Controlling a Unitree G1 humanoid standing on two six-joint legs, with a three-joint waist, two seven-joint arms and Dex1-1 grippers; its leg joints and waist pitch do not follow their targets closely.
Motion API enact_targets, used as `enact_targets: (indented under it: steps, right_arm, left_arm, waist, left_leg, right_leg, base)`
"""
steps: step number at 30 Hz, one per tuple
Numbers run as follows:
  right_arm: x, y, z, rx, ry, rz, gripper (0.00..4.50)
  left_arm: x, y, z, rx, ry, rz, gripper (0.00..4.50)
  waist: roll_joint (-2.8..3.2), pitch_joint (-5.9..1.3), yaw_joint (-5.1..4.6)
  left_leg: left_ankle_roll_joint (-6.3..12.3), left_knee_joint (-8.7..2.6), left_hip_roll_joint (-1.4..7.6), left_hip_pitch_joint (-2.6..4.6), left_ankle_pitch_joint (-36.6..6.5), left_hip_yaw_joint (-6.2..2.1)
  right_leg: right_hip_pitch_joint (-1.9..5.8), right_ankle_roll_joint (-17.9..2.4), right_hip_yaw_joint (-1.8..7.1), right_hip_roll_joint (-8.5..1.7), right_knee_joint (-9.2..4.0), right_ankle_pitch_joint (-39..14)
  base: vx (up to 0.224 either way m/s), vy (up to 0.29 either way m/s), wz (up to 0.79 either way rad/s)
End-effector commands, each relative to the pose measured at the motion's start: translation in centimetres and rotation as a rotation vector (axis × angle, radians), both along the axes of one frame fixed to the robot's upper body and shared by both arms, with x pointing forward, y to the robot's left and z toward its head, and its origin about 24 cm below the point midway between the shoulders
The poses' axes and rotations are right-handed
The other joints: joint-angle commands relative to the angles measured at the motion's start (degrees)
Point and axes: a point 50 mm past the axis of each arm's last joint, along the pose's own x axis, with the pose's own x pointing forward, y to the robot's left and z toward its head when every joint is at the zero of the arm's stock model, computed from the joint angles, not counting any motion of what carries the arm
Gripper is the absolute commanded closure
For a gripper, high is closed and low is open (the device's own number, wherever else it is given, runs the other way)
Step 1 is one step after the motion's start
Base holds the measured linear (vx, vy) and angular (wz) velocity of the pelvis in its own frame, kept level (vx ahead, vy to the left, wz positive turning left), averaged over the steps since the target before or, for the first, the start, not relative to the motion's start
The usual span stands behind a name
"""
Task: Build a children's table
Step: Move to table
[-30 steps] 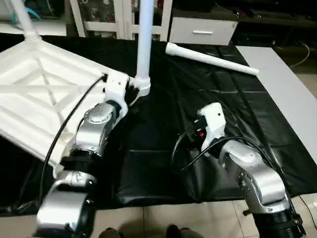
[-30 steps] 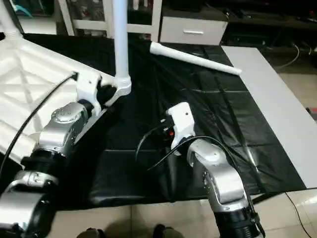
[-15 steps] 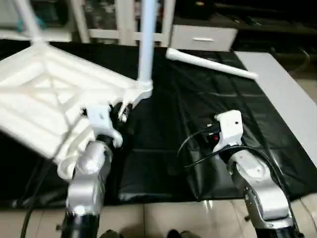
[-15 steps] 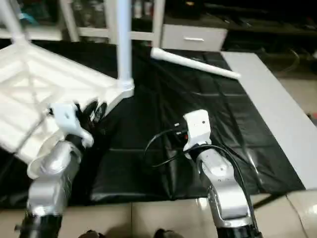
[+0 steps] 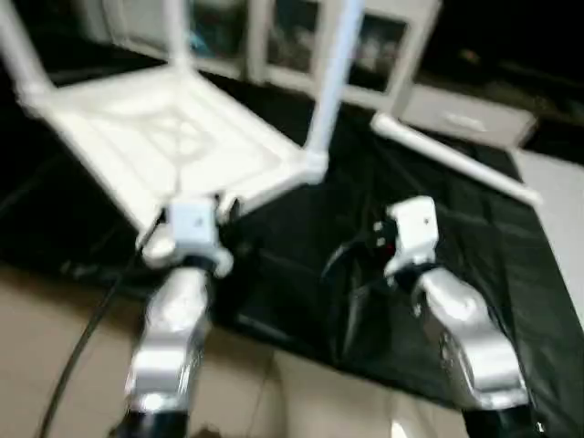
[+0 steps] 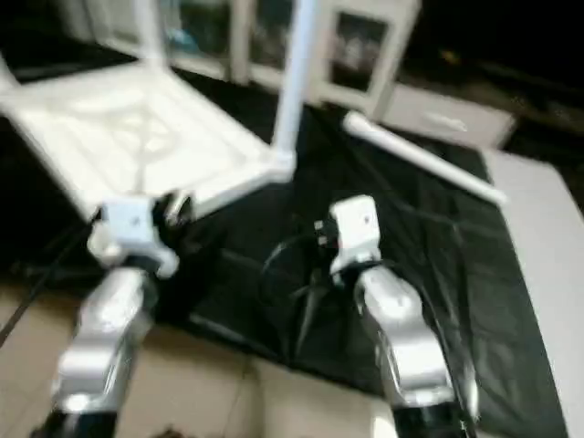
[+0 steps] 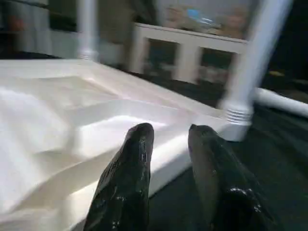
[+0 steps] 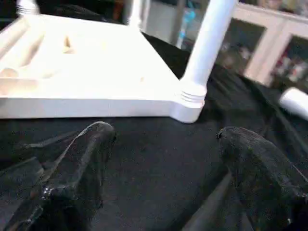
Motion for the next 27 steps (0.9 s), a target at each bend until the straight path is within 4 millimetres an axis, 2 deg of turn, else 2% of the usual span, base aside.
enact_targets:
  steps: [1,2,3,4,5,6,7,8,9,10,11,12,13,14,15,16,17,18,19,20,21,22,23,24,25,26,27]
  right_arm:
    - [0.2,-1.1,0.1,-0.013,-0.005,-0.034,0.69]
    - [0.3,-1.2,0.1,-0.015,-0.008,-0.035,0.69]
    - [0.3,-1.3,0.1,-0.011,-0.008,-0.038,0.69]
    - [0.3,-1.3,0.1,-0.011,-0.008,-0.038,0.69]
    - [0.4,-1.5,0.2,-0.011,-0.012,-0.042,0.69]
    - [0.6,-1.6,0.2,-0.007,-0.014,-0.049,0.69]
    - [0.7,-1.7,0.3,0.004,-0.015,-0.058,0.69]
    - [0.8,-1.8,0.3,0.010,-0.014,-0.064,0.69]
    - [0.8,-1.8,0.3,0.014,-0.014,-0.068,0.69]
    - [0.8,-1.8,0.3,0.013,-0.014,-0.068,0.69]
    - [1.0,-1.8,0.4,0.008,-0.016,-0.066,0.69]
    - [1.0,-1.8,0.4,0.005,-0.017,-0.065,0.69]
    - [1.0,-1.8,0.4,0.005,-0.017,-0.065,0.69]
    - [1.1,-1.7,0.4,0.003,-0.021,-0.059,0.69]
    - [1.1,-1.7,0.4,-0.001,-0.024,-0.059,0.69]
    - [1.1,-1.8,0.4,-0.002,-0.025,-0.060,0.69]
    - [1.2,-1.8,0.5,-0.002,-0.027,-0.063,0.69]
    - [1.2,-2.0,0.5,-0.002,-0.028,-0.069,0.69]
    - [1.2,-2.0,0.5,-0.002,-0.029,-0.073,0.69]
    - [1.2,-2.2,0.4,0.000,-0.029,-0.080,0.69]
    - [1.2,-2.4,0.5,0.006,-0.032,-0.095,0.69]
    - [1.2,-2.6,0.4,0.023,-0.029,-0.108,0.69]
    - [1.4,-3.1,0.4,0.068,-0.013,-0.150,0.69]
    - [1.4,-3.3,0.4,0.093,-0.001,-0.175,0.69]
    - [1.5,-3.5,0.4,0.097,0.002,-0.186,0.69]
    - [1.7,-3.9,0.5,0.101,-0.001,-0.210,0.69]
    - [1.8,-4.1,0.8,0.103,-0.015,-0.218,0.69]
  left_arm:
    - [0.0,-1.1,0.1,-0.005,0.006,-0.016,3.05]
    - [-0.1,-0.9,0.2,-0.005,0.008,-0.007,3.05]
    - [-0.1,-0.6,0.2,-0.002,0.006,0.005,3.05]
    - [-0.1,-0.6,0.2,-0.002,0.006,0.005,3.05]
    - [-0.2,-0.1,0.2,0.009,0.006,0.027,3.05]
    - [-0.3,0.2,0.2,0.013,0.007,0.043,3.05]
    - [-0.3,0.5,0.3,0.008,0.009,0.052,3.05]
    - [-0.3,0.8,0.4,0.015,0.005,0.064,3.05]
    - [-0.3,1.1,0.5,0.020,0.001,0.072,3.05]
    - [-0.2,1.1,0.5,0.021,0.001,0.075,3.05]
    - [-0.1,1.5,0.6,0.030,-0.002,0.088,3.05]
    - [-0.1,1.6,0.7,0.032,-0.002,0.093,3.05]
    - [-0.1,1.6,0.7,0.032,-0.002,0.093,3.05]
    - [0.0,1.8,0.7,0.033,0.002,0.096,3.05]
    - [0.1,1.9,0.8,0.033,0.001,0.097,3.05]
    - [0.2,2.0,0.8,0.033,0.001,0.099,3.05]
    - [0.2,2.1,0.9,0.033,0.000,0.102,3.05]
    - [0.3,2.2,1.0,0.035,-0.001,0.104,3.05]
    - [0.4,2.2,1.0,0.037,-0.002,0.105,3.05]
    - [0.4,2.3,1.1,0.043,-0.002,0.106,3.05]
    - [0.6,2.3,1.1,0.050,-0.001,0.106,3.05]
    - [0.6,2.4,1.1,0.053,0.000,0.107,3.05]
    - [0.6,2.5,1.2,0.058,-0.011,0.107,3.05]
    - [0.7,2.6,1.3,0.060,-0.018,0.107,3.05]
    - [0.7,2.6,1.2,0.054,-0.011,0.104,3.05]
    - [0.8,2.8,1.1,0.050,0.008,0.099,3.05]
    - [0.8,2.9,1.1,0.046,0.011,0.089,3.05]
  waist:
    - [1.18,-3.54,-1.94]
    - [0.09,-3.30,-0.69]
    - [-2.43,-4.02,1.56]
    - [-2.43,-4.02,1.56]
    - [-2.45,-2.19,1.21]
    - [-2.32,-2.42,0.88]
    - [-0.90,-2.66,1.13]
    - [1.15,-3.42,0.71]
    - [2.31,-4.07,0.17]
    - [3.49,-4.63,-0.57]
    - [1.54,-3.94,-3.00]
    - [2.41,-3.75,-1.93]
    - [1.88,-4.02,-2.62]
    - [2.22,-4.22,-2.29]
    - [1.05,-3.38,-2.17]
    - [0.44,-3.29,-2.23]
    - [-1.61,-2.64,0.93]
    - [-2.37,-2.97,1.27]
    - [-2.96,-2.32,1.12]
    - [-2.80,-2.02,1.14]
    - [-0.99,-3.05,0.82]
    - [-0.64,-3.13,0.89]
    - [2.93,-3.98,1.47]
    - [3.19,-3.95,0.27]
    - [2.40,-4.29,0.55]
    - [2.61,-4.94,-0.11]
    - [2.24,-4.75,0.03]
  left_leg:
    - [28.96,-9.25,2.21,3.60,6.9,-7.46]
    - [28.01,-5.87,-3.27,-1.21,7.7,-3.91]
    - [20.00,6.21,-5.74,-4.46,-0.5,3.05]
    - [20.00,6.21,-5.74,-4.46,-0.5,3.05]
    - [8.73,8.17,-3.66,-2.50,-7.8,5.08]
    - [7.95,7.20,-2.64,-2.28,-9.7,5.32]
    - [8.11,3.88,-0.19,-1.48,-9.9,4.65]
    - [9.03,-1.09,2.72,-0.79,-7.5,3.21]
    - [11.77,-5.34,5.84,0.70,-3.1,-0.43]
    - [17.36,-10.16,12.68,4.44,-1.0,-7.63]
    - [28.50,-8.94,11.55,6.48,14.8,-11.01]
    - [33.68,-8.41,8.42,5.72,21.7,-10.88]
    - [34.44,-8.61,6.57,5.07,24.2,-10.90]
    - [33.59,-8.82,4.34,4.56,25.3,-10.03]
    - [30.27,-10.17,-0.51,1.31,17.9,-8.09]
    - [28.04,-11.10,-1.77,1.05,11.7,-7.23]
    - [18.21,3.52,-7.61,-2.05,-2.0,0.54]
    - [10.58,9.05,-4.96,-2.83,-7.8,3.86]
    - [8.92,8.75,-4.48,-3.34,-8.9,4.25]
    - [7.77,8.29,-4.12,-2.43,-9.9,4.71]
    - [8.05,2.76,-3.56,1.09,-14.6,5.15]
    - [8.61,0.57,-2.90,1.42,-14.3,4.97]
    - [11.17,-7.52,4.90,7.00,-5.0,0.59]
    - [14.02,-12.54,16.17,8.39,-0.1,-6.06]
    - [15.48,-13.03,19.16,9.24,7.3,-5.47]
    - [21.89,-10.00,13.30,9.62,23.2,-2.40]
    - [26.37,-8.40,11.12,9.19,30.1,-0.58]
  right_leg:
    - [-1.62,-11.8,3.63,-2.86,-6.38,-1.2]
    - [2.35,-25.4,2.85,-5.32,-12.33,2.7]
    - [5.61,-29.2,2.15,-9.43,-17.20,-0.9]
    - [5.61,-29.2,2.15,-9.43,-17.20,-0.9]
    - [3.31,-19.2,-1.82,-10.99,-18.84,-16.5]
    - [4.50,-16.4,-1.99,-12.38,-19.15,-20.0]
    - [6.60,-11.1,-3.85,-13.92,-20.28,-22.9]
    - [9.29,-4.6,-6.89,-12.33,-20.25,-18.5]
    - [9.24,-1.1,-9.44,-8.50,-17.73,-12.0]
    - [5.84,1.8,-8.81,-4.92,-9.16,-6.7]
    - [-4.08,0.8,-1.67,-2.68,0.55,-10.5]
    - [-5.69,-0.1,1.22,-2.49,1.11,-9.7]
    - [-5.28,-0.6,2.18,-2.10,0.49,-8.2]
    - [-4.74,-1.5,2.43,-1.45,-0.91,-6.5]
    - [-1.44,-7.1,2.92,-0.68,-5.31,-2.7]
    - [0.02,-11.3,2.86,-0.78,-7.47,-3.0]
    - [2.31,-28.5,2.83,-8.05,-18.47,-10.7]
    - [3.45,-24.5,2.09,-9.94,-18.56,-18.9]
    - [3.69,-20.7,1.39,-9.91,-18.18,-19.9]
    - [3.63,-17.6,0.45,-10.74,-18.47,-21.5]
    - [4.92,-12.5,3.58,-9.91,-20.15,-18.9]
    - [6.20,-10.2,3.86,-9.34,-20.33,-17.4]
    - [4.20,-0.8,-1.01,-4.53,-18.83,-8.7]
    - [1.48,5.1,-2.69,-3.67,-11.06,-6.9]
    - [-3.77,9.4,-1.42,-3.92,-1.88,-9.3]
    - [-7.84,7.6,1.79,-4.87,0.23,-1.6]
    - [-8.27,6.1,3.47,-5.35,-1.63,3.4]
  base:
    - [-0.058,-0.321,0.68]
    - [-0.078,-0.308,0.67]
    - [-0.078,-0.308,0.67]
    - [-0.075,-0.298,0.63]
    - [-0.073,-0.280,0.54]
    - [-0.073,-0.280,0.54]
    - [-0.048,-0.244,0.56]
    - [-0.031,-0.254,0.67]
    - [-0.031,-0.254,0.67]
    - [-0.028,-0.273,0.66]
    - [-0.032,-0.272,0.59]
    - [-0.032,-0.272,0.59]
    - [-0.074,-0.284,0.56]
    - [-0.115,-0.320,0.52]
    - [-0.115,-0.320,0.52]
    - [-0.107,-0.364,0.54]
    - [-0.106,-0.381,0.52]
    - [-0.106,-0.381,0.52]
    - [-0.108,-0.353,0.40]
    - [-0.078,-0.310,0.40]
    - [-0.078,-0.310,0.40]
    - [-0.080,-0.312,0.43]
    - [-0.089,-0.332,0.24]
    - [-0.089,-0.332,0.24]
    - [-0.045,-0.298,0.18]
    - [-0.038,-0.271,0.20]
    - [-0.038,-0.271,0.20]
